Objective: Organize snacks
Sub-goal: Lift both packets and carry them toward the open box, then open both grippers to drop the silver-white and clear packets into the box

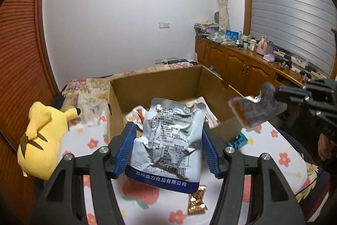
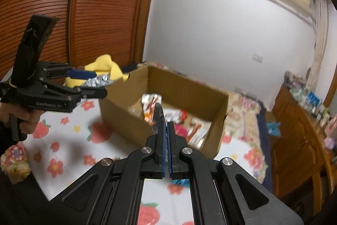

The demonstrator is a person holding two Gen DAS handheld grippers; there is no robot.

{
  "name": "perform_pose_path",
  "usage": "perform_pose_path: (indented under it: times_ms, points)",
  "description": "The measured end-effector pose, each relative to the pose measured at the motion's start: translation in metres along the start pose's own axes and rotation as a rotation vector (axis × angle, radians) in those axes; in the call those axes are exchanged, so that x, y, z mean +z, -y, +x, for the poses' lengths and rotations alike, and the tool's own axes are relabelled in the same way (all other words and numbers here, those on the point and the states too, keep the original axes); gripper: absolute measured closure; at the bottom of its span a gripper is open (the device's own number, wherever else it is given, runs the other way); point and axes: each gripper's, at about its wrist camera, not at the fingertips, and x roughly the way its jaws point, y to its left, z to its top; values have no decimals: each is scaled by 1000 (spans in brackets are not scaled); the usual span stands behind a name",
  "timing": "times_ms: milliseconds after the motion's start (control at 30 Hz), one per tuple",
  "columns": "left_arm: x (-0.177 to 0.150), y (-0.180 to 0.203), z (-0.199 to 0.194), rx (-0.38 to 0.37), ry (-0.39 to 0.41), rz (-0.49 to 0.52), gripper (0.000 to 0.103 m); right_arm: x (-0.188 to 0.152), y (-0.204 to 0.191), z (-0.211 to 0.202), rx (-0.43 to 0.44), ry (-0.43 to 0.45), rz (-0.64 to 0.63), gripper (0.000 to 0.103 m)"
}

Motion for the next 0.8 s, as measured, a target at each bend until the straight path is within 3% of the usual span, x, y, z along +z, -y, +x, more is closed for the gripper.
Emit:
perform_pose_path:
  times_ms: [167, 367, 800]
  points:
    - [13, -4, 13, 21, -2, 7, 42, 23, 11, 7, -18, 30, -12, 103]
    - [17, -9, 39, 36, -31, 4, 42, 32, 20, 35, -28, 3, -39, 103]
    - [23, -11, 80, 46, -81, 16, 42, 5, 46, 107, -24, -136, -15, 103]
